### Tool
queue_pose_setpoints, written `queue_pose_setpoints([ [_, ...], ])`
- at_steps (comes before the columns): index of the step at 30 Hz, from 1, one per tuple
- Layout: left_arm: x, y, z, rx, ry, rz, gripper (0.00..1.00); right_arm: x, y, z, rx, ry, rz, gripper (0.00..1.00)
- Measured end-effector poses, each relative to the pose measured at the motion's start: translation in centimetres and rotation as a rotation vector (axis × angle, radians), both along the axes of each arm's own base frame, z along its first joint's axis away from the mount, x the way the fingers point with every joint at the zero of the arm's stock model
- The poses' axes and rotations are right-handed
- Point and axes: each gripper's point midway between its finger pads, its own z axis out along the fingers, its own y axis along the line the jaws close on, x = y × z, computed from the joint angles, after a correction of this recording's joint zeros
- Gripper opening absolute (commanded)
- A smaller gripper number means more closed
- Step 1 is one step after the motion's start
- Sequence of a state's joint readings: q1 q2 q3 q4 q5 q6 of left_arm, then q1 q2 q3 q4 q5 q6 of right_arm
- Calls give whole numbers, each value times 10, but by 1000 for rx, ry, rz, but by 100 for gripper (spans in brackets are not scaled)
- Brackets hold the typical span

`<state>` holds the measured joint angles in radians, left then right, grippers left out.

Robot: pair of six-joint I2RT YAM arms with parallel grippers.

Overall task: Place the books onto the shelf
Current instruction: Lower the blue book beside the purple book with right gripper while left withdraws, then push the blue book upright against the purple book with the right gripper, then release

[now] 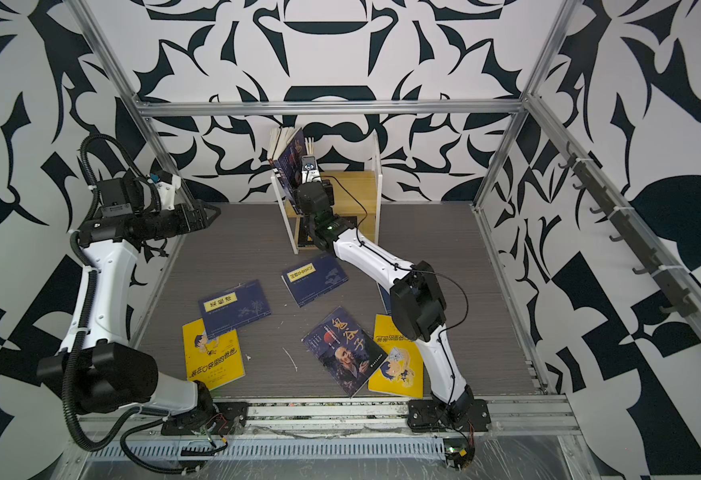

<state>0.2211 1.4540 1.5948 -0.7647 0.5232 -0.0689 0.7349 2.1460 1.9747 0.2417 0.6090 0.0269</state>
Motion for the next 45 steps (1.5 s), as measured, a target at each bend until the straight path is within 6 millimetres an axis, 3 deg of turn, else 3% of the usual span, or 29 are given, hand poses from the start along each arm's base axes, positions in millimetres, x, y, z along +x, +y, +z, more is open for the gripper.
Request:
queue_pose_setpoints([
  [13, 1, 0, 1, 0, -5, 1, 100, -3, 18, -1, 63, -24, 101, 24],
  [18, 1, 0, 1, 0, -5, 1, 100, -6, 26, -16, 56, -8, 153, 32],
  [23, 1, 0, 1, 0, -5, 1, 100, -17, 31, -34, 31, 21, 216, 40],
  [29, 1, 0, -2, -1, -1, 1, 100, -41, 25, -31, 14, -4, 294, 49],
  [34, 1, 1, -7, -2, 11, 2, 100, -70, 18, -26, 14, -27, 363, 47],
  [39, 1, 1, -9, -3, 14, 3, 100, -89, 7, -19, 20, -37, 409, 30],
  [42, 1, 1, -10, -3, 16, 3, 100, -86, -6, -16, 45, -31, 400, 18],
  [45, 1, 1, -10, -3, 17, 3, 100, -70, -25, -22, 58, -7, 350, 8],
])
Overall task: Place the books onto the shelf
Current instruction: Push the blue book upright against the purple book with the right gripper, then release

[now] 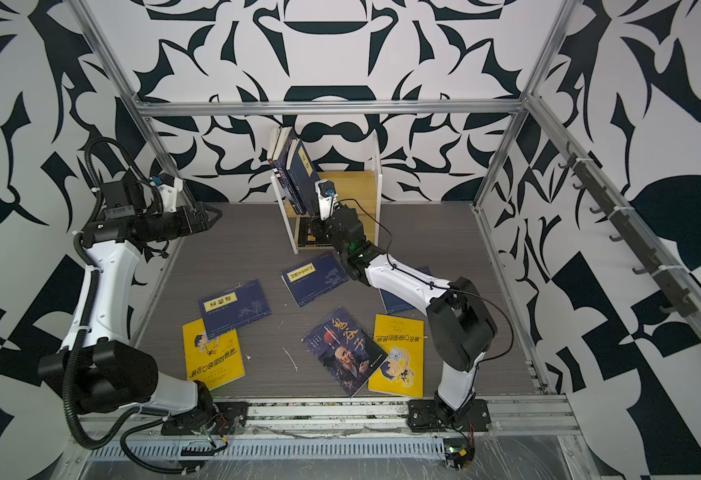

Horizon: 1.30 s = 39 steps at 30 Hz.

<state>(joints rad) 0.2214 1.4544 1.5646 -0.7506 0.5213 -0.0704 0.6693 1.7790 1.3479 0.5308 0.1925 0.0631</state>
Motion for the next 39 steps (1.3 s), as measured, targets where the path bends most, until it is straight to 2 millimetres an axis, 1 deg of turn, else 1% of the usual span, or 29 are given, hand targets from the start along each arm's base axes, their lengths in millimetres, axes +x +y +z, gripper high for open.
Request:
queue_pose_setpoints([
  [2, 0, 0, 0, 0, 0, 0, 100, 13, -10, -8, -3, 27, -42, 1],
  [4, 0, 0, 0, 0, 0, 0, 100, 29, -17, -16, -2, 54, -77, 0],
  [6, 0, 0, 0, 0, 0, 0, 100, 44, -19, -26, -6, 77, -101, 0],
  [11, 0, 0, 0, 1, 0, 1, 100, 76, -10, -53, -9, 136, -122, 0],
  [14, 0, 0, 0, 2, -1, 1, 100, 90, -1, -65, -7, 164, -117, 0],
  [16, 0, 0, 0, 2, 0, 1, 100, 98, 3, -67, 1, 169, -116, 0],
  [26, 0, 0, 0, 2, -1, 1, 100, 120, 22, -65, 50, 178, -104, 0],
  [32, 0, 0, 0, 2, -1, 1, 100, 126, 31, -64, 64, 176, -78, 0],
  [39, 1, 0, -1, 5, -3, -1, 100, 126, 30, -64, 60, 174, -74, 0],
])
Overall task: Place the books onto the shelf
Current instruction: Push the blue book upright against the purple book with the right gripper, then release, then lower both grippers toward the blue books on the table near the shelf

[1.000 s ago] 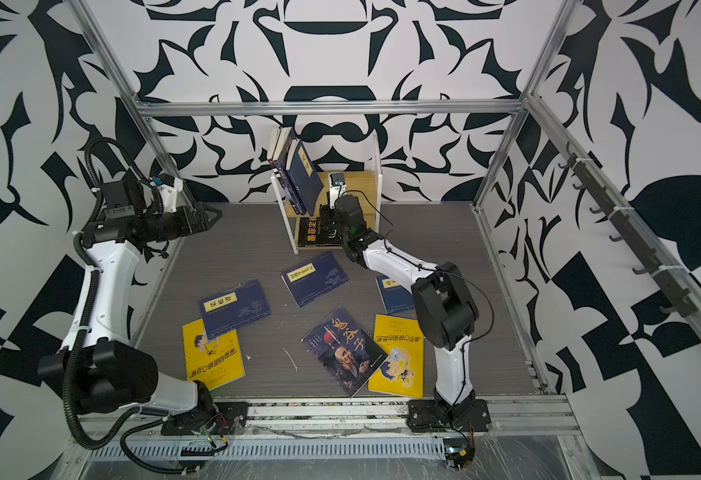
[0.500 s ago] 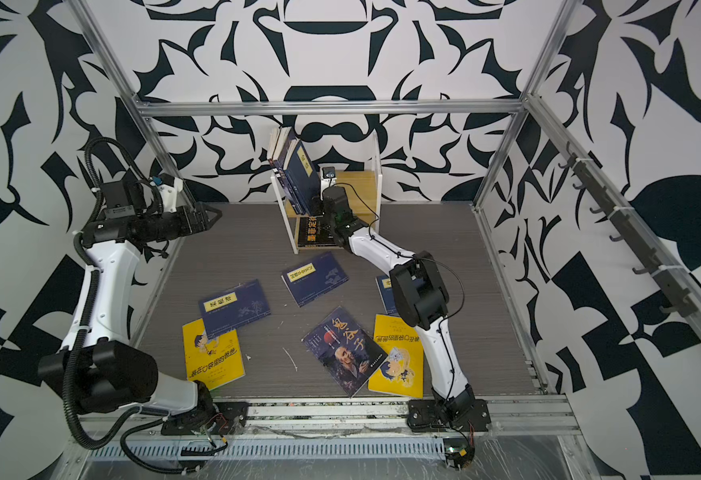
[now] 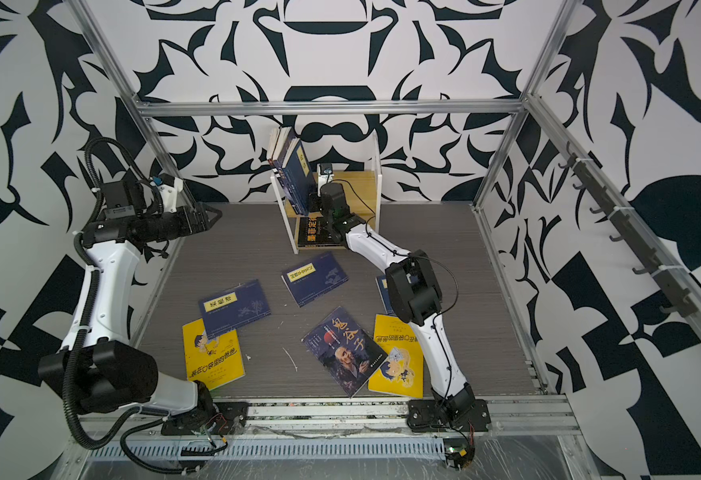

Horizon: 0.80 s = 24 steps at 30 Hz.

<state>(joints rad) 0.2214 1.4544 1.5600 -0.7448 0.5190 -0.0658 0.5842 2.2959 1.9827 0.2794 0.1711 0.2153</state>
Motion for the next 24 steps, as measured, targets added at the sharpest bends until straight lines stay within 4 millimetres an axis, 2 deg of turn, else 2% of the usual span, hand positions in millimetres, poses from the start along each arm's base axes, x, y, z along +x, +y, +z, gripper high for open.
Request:
queue_pose_setpoints([
  [6, 2, -2, -16, -34, 23, -1, 100, -18, -18, 0, -37, 20, -5, 0],
  [10, 0, -12, -36, -77, 72, -18, 100, -37, -36, 15, -56, 16, 0, 4],
  [18, -5, -51, -85, -139, 184, -85, 98, -81, -72, 63, -70, -48, 26, 24],
  [21, -9, -64, -104, -170, 233, -89, 97, -101, -79, 67, -80, -55, 58, 33],
  [24, -16, -78, -127, -214, 295, -83, 97, -120, -84, 57, -96, -36, 92, 46],
])
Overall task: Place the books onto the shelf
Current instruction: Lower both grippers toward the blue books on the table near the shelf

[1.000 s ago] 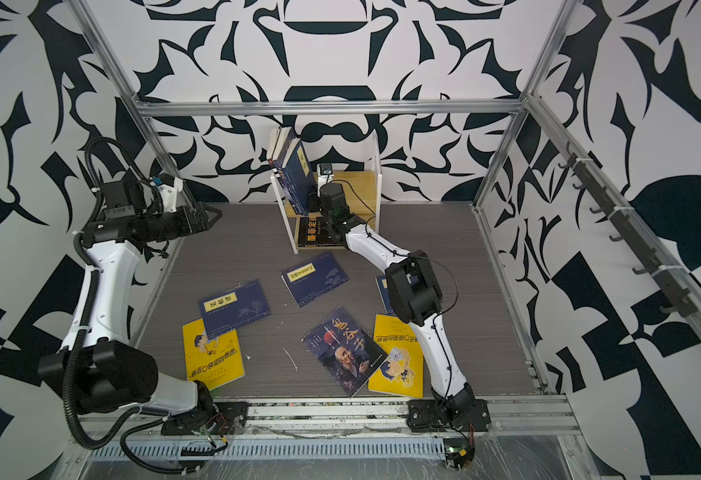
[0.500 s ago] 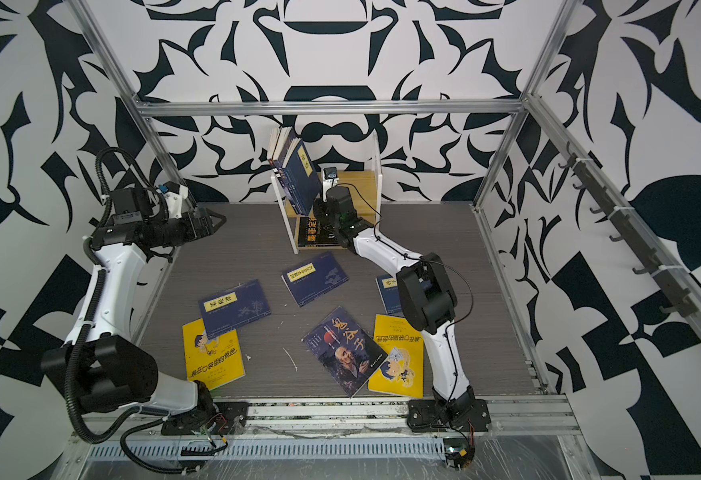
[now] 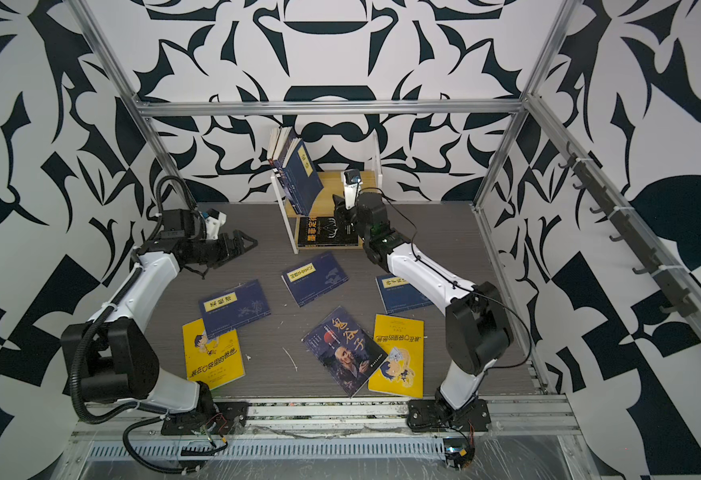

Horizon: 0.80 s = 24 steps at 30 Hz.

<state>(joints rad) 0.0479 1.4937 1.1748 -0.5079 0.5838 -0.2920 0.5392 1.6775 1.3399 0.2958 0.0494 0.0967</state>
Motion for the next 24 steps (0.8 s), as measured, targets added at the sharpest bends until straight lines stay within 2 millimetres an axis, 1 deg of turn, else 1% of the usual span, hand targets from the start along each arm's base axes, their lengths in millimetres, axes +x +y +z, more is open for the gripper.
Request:
queue_pose_setpoints([
  [2, -5, -8, -16, -32, 50, 17, 97, -13, -4, -15, -9, 32, 14, 56],
  [4, -9, -13, -31, -62, 102, 41, 96, -25, -7, -32, -23, 69, 30, 64],
  [7, -13, -21, -55, -109, 186, 83, 98, -44, -11, -61, -34, 137, 52, 68],
  [11, -17, -34, -83, -156, 291, 124, 100, -69, -13, -101, -50, 231, 83, 68],
  [16, -19, -53, -106, -195, 383, 147, 96, -88, -10, -144, -32, 331, 90, 66],
  [18, -21, -61, -115, -204, 424, 151, 96, -90, -7, -160, -24, 369, 89, 66],
  [21, -23, -70, -129, -210, 480, 153, 94, -87, -5, -184, -12, 419, 78, 65],
  [24, -24, -76, -137, -218, 521, 162, 92, -84, -2, -203, -5, 452, 66, 65],
])
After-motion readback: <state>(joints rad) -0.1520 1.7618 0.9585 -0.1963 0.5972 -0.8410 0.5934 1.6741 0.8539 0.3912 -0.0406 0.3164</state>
